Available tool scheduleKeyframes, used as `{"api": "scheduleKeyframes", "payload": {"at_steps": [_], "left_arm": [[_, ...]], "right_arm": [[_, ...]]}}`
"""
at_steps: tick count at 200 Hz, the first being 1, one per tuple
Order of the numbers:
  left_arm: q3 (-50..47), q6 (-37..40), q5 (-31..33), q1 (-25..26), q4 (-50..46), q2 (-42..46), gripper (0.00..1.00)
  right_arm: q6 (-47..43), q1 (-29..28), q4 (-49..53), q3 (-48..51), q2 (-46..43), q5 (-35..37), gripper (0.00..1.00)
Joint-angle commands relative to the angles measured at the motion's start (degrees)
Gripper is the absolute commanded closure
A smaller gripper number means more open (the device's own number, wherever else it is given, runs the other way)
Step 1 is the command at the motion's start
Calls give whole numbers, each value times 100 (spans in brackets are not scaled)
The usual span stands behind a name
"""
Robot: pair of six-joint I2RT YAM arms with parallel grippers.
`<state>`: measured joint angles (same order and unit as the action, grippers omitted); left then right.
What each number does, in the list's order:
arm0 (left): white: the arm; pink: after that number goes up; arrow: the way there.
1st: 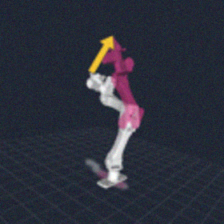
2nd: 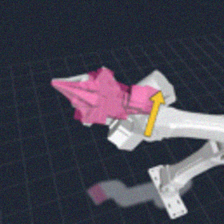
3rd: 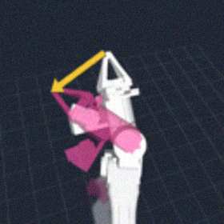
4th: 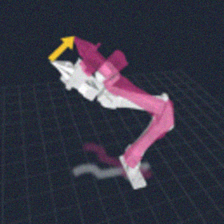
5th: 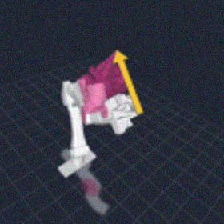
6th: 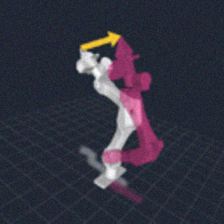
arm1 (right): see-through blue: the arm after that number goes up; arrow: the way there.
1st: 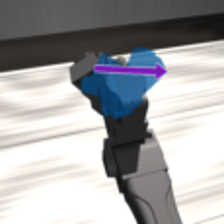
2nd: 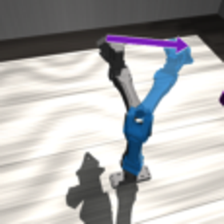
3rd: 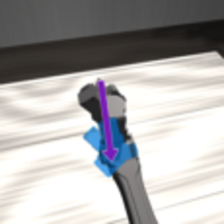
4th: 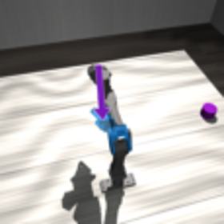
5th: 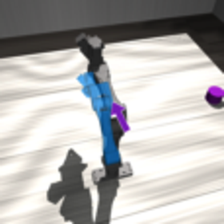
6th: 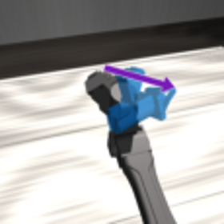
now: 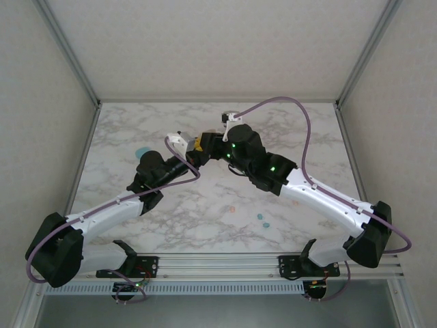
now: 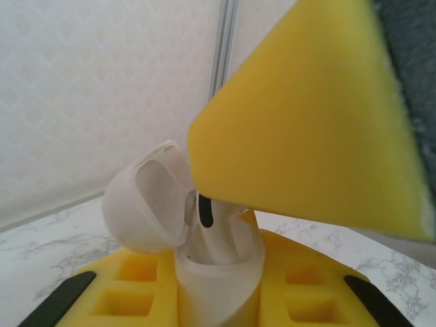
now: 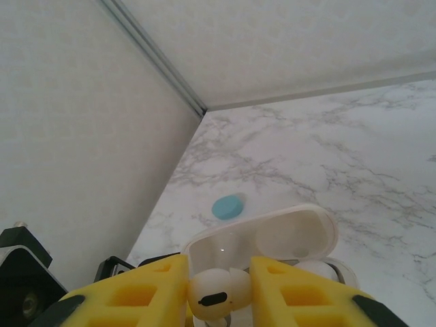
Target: Insert wireless bluetooth earbuds into charging case
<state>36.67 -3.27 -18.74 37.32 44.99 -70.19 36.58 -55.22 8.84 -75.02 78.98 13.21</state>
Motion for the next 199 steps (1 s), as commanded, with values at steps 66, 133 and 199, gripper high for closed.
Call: {"api": "scheduleKeyframes", "payload": {"at_steps": [66,133,199], "left_arm": [[192,-7,105,47,341,85,84],[244,19,-12,47,282,109,84],[210,157,-41,47,95,172,84]], "right_arm": [[-26,33,633,-227,33,-79,69],[-39,31,839,-402,100,-164,66],[-301,40,1017,-692,-106,-126,50]]}}
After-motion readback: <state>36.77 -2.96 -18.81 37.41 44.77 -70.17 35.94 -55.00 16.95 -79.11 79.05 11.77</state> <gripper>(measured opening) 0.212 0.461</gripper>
